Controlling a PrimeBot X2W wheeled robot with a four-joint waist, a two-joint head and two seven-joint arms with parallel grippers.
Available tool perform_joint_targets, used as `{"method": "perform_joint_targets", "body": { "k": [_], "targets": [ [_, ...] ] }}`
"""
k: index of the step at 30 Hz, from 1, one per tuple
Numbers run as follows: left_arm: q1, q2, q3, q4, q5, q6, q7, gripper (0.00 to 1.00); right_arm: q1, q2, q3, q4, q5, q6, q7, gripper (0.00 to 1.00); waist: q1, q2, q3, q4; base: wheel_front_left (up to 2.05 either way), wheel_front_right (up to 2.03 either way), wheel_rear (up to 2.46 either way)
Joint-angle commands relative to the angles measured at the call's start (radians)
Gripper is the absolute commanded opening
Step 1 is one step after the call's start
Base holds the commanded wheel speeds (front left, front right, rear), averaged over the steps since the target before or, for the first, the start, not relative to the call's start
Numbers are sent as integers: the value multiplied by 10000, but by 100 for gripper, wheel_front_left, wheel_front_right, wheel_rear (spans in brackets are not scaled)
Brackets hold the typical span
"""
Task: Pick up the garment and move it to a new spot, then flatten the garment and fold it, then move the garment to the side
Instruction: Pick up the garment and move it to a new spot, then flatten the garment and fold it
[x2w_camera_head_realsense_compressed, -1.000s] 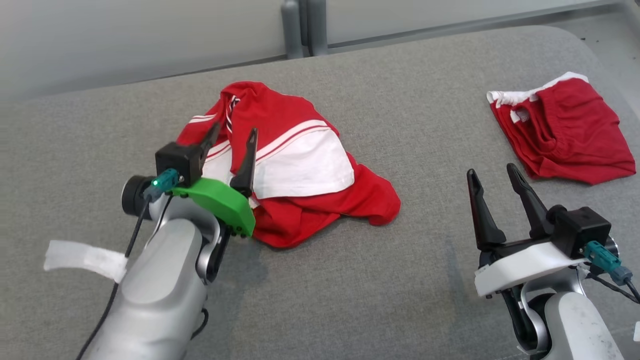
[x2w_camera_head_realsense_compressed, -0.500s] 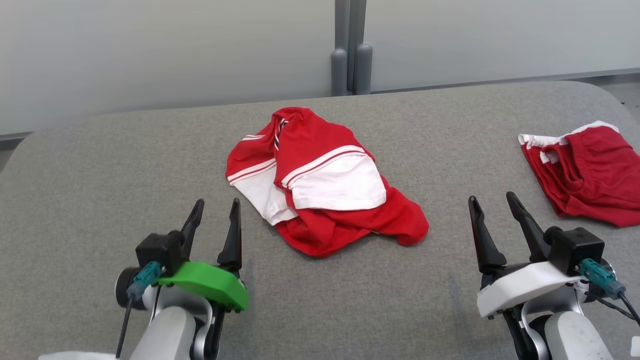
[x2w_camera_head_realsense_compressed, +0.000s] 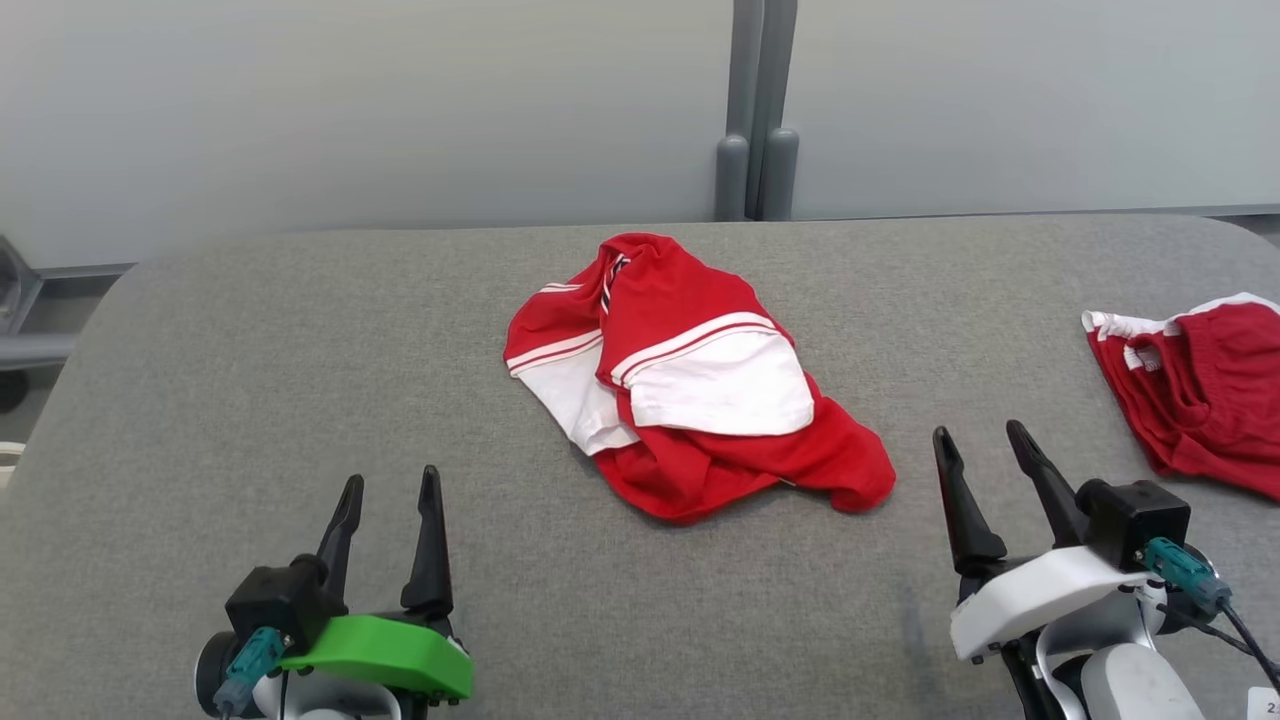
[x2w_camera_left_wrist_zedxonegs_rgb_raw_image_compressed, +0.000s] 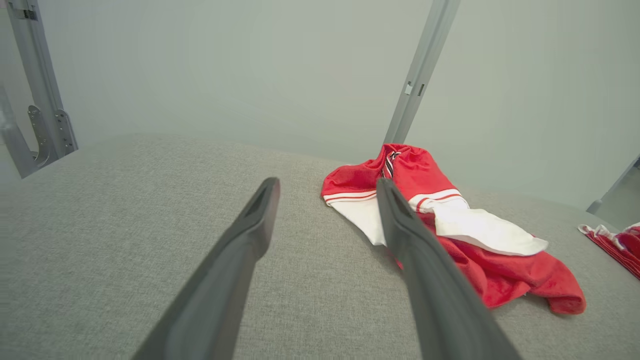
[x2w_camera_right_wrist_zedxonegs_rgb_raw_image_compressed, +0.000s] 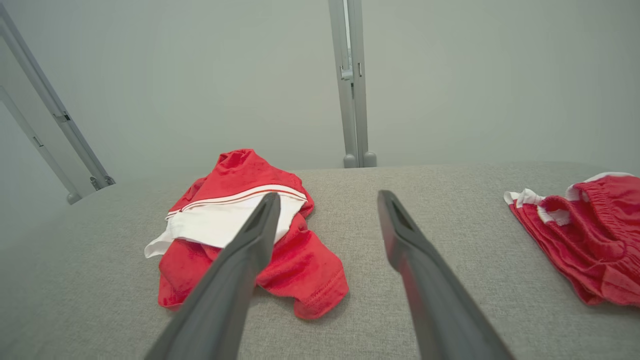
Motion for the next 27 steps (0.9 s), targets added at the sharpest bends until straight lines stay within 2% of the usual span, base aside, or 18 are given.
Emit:
{"method": "perform_joint_targets", "body": {
  "k": [1,11,27],
  "targets": [
    [166,33,62,-87,90,59,2,100,-14,-26,51,81,59,1,-42,100,0,41,-18,145,0,0,0],
    [329,63,-70,-282,149,76,36,100,-885,-27,153,1455,178,1,-137,100,0,41,214,938,0,0,0],
    [83,104,-420,-303,180,23,178,100,-3281,-32,-48,6232,1002,1,-1092,100,0,41,835,2454,0,0,0]
  ]
}}
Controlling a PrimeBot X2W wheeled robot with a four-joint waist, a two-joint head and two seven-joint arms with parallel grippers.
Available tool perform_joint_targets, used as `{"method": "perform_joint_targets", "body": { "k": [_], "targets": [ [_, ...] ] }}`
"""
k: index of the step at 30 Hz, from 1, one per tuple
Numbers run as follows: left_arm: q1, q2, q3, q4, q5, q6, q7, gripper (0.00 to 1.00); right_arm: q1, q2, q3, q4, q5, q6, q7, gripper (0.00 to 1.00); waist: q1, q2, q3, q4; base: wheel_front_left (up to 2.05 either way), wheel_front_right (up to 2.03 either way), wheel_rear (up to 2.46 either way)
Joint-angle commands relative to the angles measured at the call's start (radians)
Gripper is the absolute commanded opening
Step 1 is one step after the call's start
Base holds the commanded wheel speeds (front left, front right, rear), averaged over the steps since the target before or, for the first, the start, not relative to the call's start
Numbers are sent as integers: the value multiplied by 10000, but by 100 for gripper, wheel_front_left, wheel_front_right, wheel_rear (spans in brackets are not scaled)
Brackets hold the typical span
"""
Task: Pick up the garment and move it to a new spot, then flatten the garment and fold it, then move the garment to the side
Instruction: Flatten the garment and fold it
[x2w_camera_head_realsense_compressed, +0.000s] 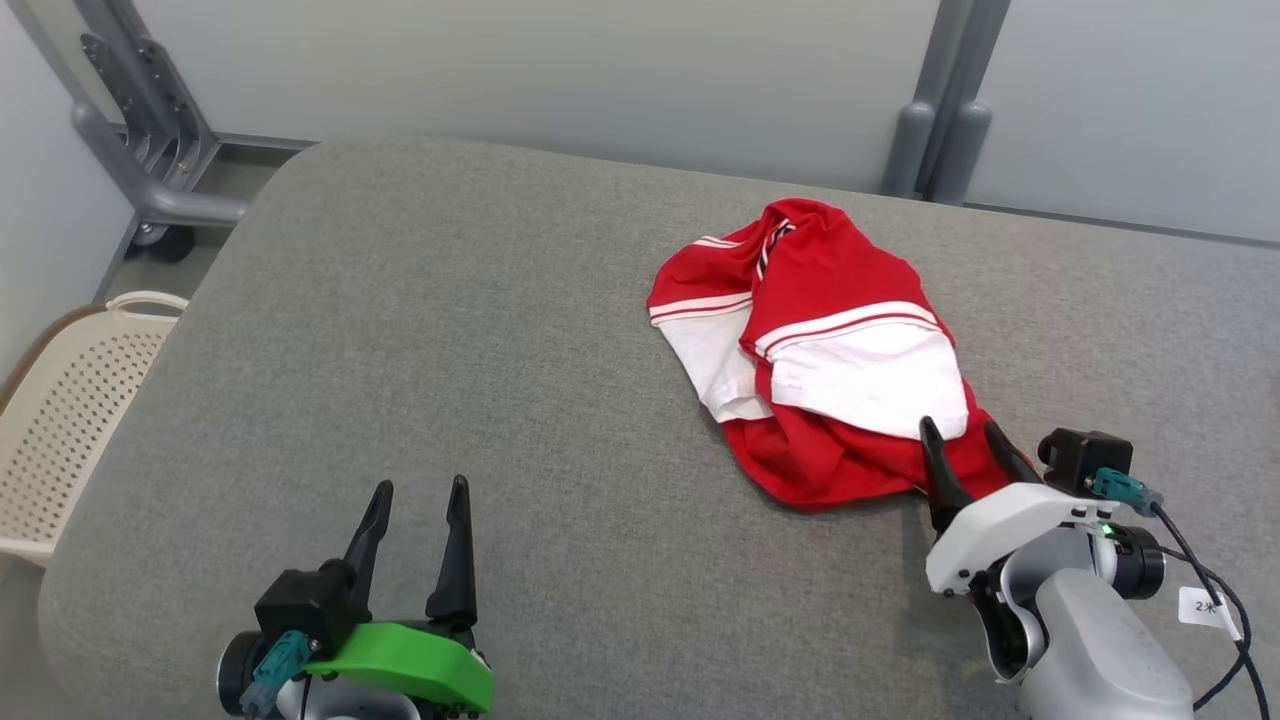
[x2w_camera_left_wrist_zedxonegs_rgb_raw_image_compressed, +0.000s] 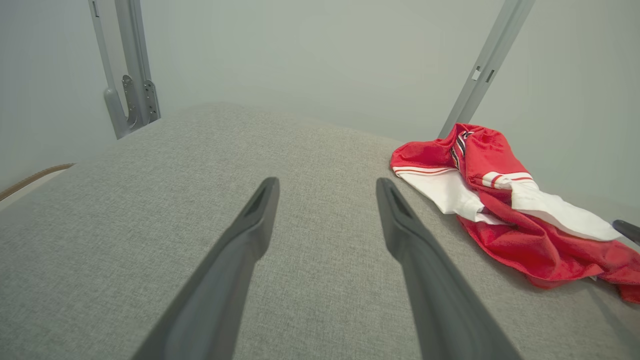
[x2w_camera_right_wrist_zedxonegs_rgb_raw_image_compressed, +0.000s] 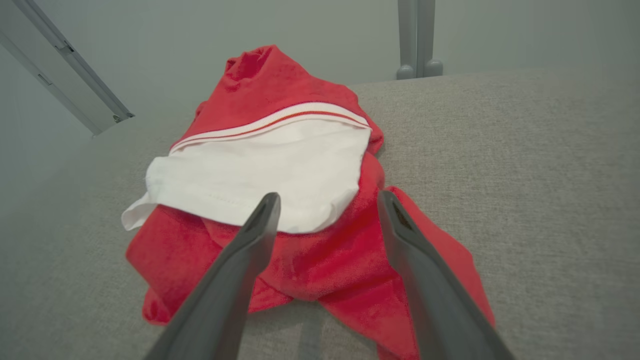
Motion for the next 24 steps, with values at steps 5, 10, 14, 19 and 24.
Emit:
{"method": "perform_joint_targets", "body": {
  "k": [5,10,14,19,24],
  "targets": [
    [-151,72,-23,-66,14,41,-28,100,-795,-44,-30,1249,147,1,-400,100,0,41,396,465,0,0,0],
    [-166,63,-15,-87,-10,81,-58,100,-1137,-41,-154,1750,191,1,-519,40,0,41,478,485,0,0,0],
    [-181,78,39,-67,-38,116,-88,100,-1380,-43,-213,1847,163,1,-561,16,0,41,523,415,0,0,0],
    [-196,63,55,-60,-54,131,-93,100,-1311,-41,-402,1140,-23,1,-558,7,0,41,539,241,0,0,0],
    [-142,52,62,-36,-60,157,-110,100,-922,-44,-537,51,120,1,-561,0,0,41,490,-14,0,0,0]
  ]
}}
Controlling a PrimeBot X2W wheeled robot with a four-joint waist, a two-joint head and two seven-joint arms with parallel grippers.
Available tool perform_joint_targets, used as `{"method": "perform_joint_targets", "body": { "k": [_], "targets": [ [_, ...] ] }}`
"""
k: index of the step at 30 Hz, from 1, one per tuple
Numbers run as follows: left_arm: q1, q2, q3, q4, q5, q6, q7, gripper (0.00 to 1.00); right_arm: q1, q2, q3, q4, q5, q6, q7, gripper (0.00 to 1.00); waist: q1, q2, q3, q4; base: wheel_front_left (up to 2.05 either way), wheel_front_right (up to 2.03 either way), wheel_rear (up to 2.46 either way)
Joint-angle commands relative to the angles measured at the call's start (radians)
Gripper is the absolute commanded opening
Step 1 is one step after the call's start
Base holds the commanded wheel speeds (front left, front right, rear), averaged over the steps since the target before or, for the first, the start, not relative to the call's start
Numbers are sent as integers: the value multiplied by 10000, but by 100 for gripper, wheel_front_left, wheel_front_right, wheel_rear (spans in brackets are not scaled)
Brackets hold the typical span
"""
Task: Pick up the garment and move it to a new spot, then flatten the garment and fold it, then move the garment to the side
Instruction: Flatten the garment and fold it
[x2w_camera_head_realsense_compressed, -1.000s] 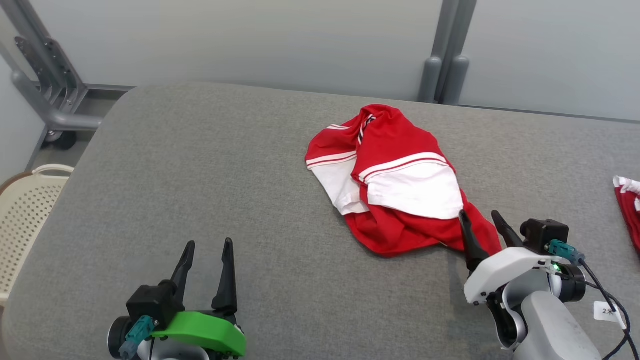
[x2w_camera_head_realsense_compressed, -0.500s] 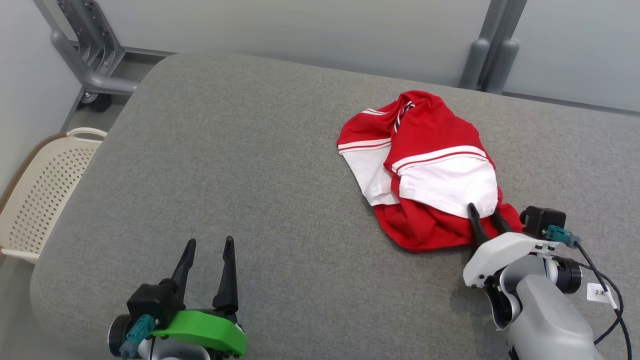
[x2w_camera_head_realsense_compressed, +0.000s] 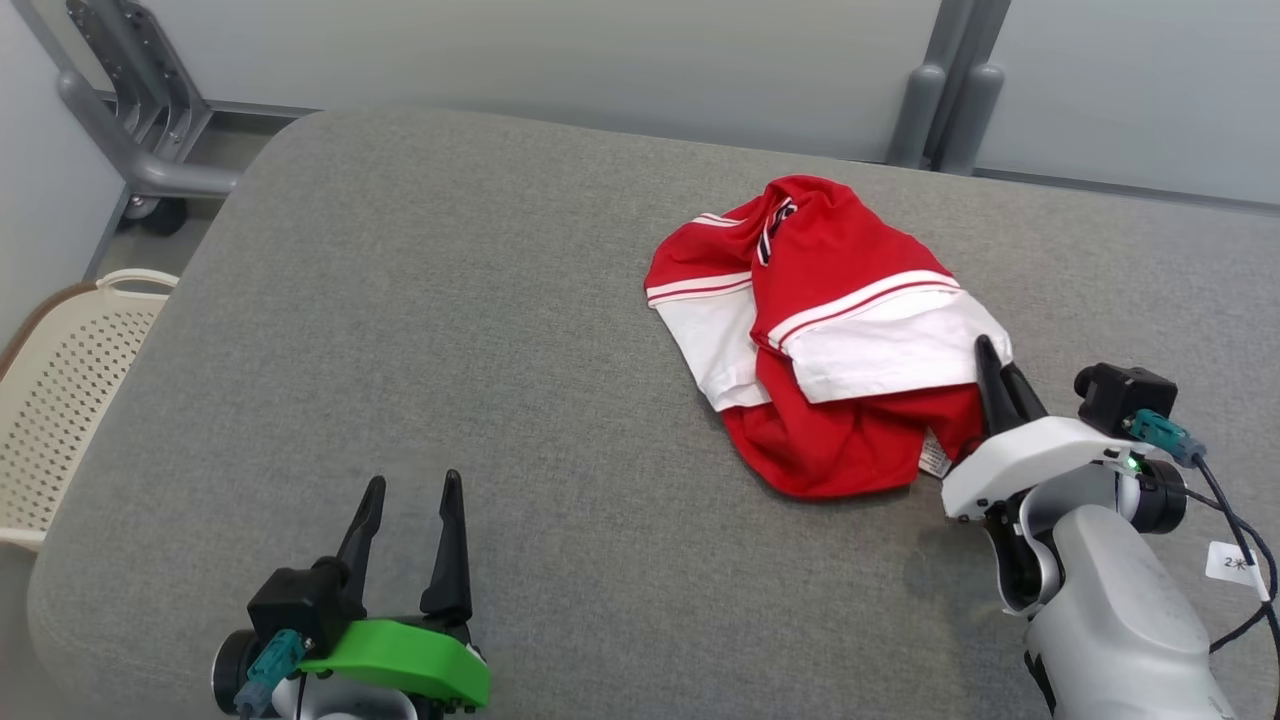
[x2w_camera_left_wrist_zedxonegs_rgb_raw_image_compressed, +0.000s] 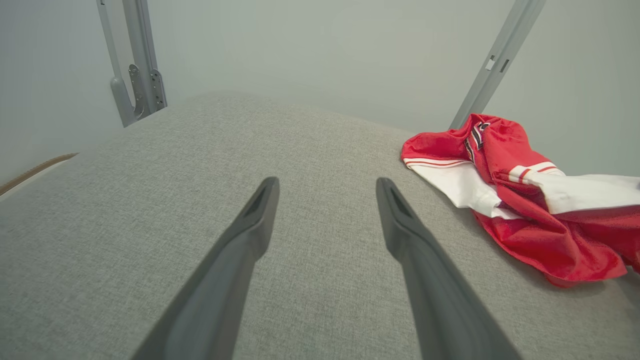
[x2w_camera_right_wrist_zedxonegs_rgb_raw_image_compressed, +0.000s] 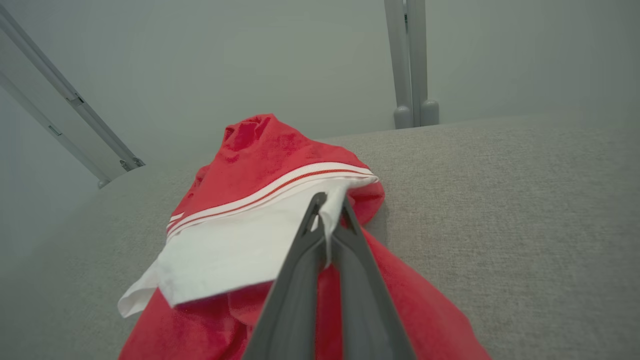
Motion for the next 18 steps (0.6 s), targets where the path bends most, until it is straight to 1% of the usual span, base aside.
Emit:
{"method": "perform_joint_targets", "body": {
  "k": [1,6,11,18],
  "targets": [
    [-88,49,24,12,1,43,-26,100,256,-50,-90,-383,61,1,-42,0,0,42,-47,-177,0,0,0],
    [-6,48,-9,33,-22,45,-45,100,917,-48,-408,-1459,129,1,-40,0,0,42,-117,-556,0,0,0],
    [44,29,-63,49,-37,38,-57,100,1817,-47,-1003,-2315,156,1,-39,0,0,42,-132,-933,0,0,0],
    [11,-48,-231,149,-74,-48,-43,100,2784,-47,-2057,-2875,-109,1,286,0,0,42,-80,-1390,0,0,0]
  ]
}}
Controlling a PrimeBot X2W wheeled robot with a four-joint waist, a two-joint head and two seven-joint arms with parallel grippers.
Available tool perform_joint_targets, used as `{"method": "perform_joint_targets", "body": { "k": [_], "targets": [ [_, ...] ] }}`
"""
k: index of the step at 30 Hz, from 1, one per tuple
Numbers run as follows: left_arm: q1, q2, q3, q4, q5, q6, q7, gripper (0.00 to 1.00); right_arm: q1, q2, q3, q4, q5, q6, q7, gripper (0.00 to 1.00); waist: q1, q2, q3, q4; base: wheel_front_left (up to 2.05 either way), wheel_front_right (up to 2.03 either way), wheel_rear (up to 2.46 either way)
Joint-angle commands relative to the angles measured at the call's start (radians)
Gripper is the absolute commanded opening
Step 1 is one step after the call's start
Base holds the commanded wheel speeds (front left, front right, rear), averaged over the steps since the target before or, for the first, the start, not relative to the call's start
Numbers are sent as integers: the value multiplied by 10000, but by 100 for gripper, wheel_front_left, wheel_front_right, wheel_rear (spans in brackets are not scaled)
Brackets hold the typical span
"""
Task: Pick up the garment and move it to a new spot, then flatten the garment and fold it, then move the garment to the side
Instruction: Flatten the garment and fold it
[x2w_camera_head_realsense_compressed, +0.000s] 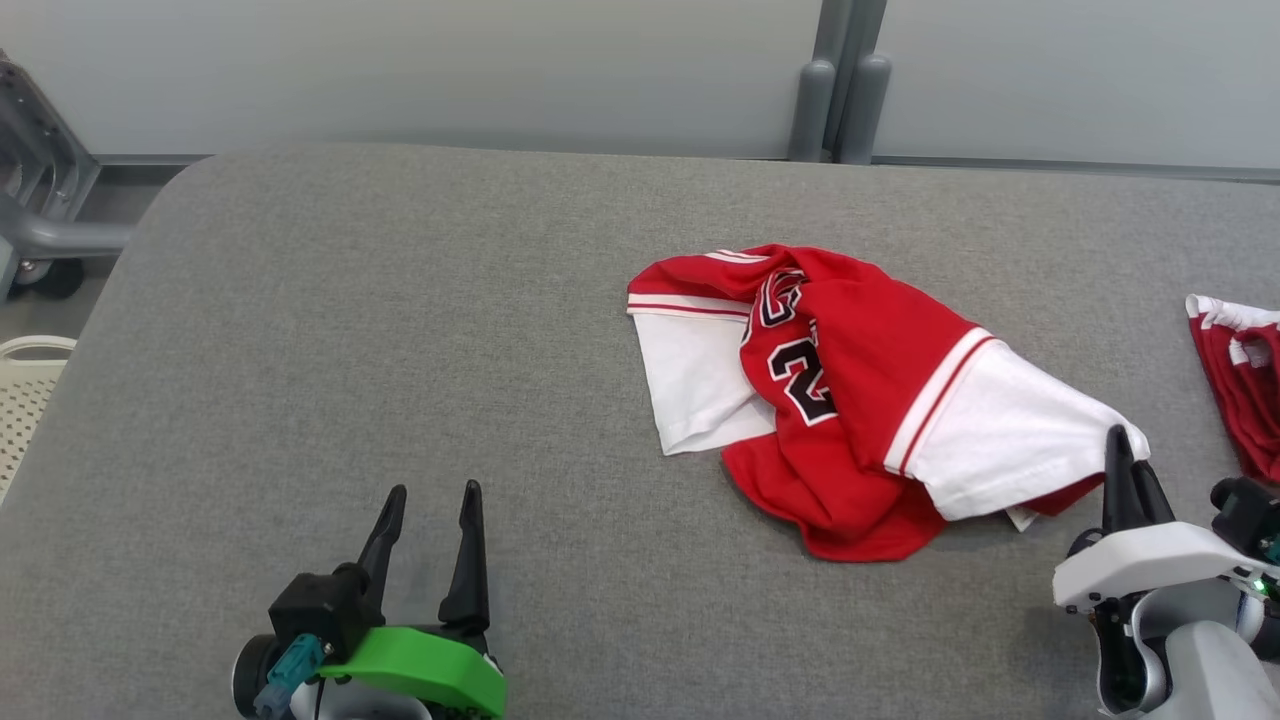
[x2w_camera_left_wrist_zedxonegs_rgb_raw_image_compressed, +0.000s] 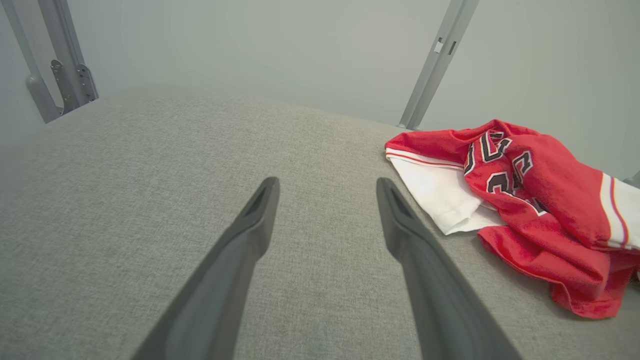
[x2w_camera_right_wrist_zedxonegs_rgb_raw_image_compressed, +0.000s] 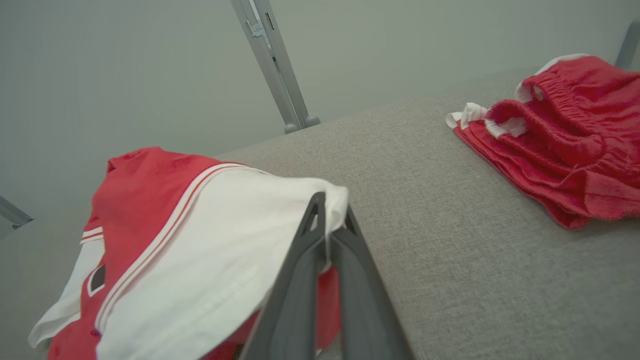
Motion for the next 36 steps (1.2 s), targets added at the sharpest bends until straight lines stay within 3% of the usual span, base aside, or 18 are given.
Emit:
{"method": "perform_joint_targets", "body": {
  "k": [1,13,16,17,18,26,32,36],
  "targets": [
    [-44,-23,-23,26,-34,-31,-37,100,188,-45,-282,-56,-142,1,93,0,0,41,45,-216,0,0,0],
    [-296,-94,-230,261,-35,-98,-58,100,-97,-47,-1673,1363,-1669,-1,258,0,0,41,133,-442,0,0,0],
    [-259,-60,-176,287,-66,-62,-64,100,-192,-47,-1698,1525,-1814,-1,145,49,0,41,61,-526,0,0,0],
    [-236,-56,-165,280,-71,-44,-66,100,-209,-48,-1662,1525,-1841,-1,128,89,0,41,27,-566,0,0,0],
    [-214,-57,-152,267,-79,-32,-70,100,-198,-48,-1624,1498,-1874,-1,80,100,0,41,-7,-606,0,0,0],
    [-22,-92,-125,153,-109,6,-92,100,174,-41,-1622,39,-2229,1,65,100,0,41,-276,-911,0,0,0],
    [-35,-159,-213,151,-119,-36,-78,100,312,-30,-149,-1588,-2176,1,953,100,0,41,-348,-717,0,0,0],
    [-105,-190,-248,160,-120,-51,-82,100,189,-39,933,-1991,-2439,1,1656,100,0,41,-313,-320,0,0,0]
  ]
}}
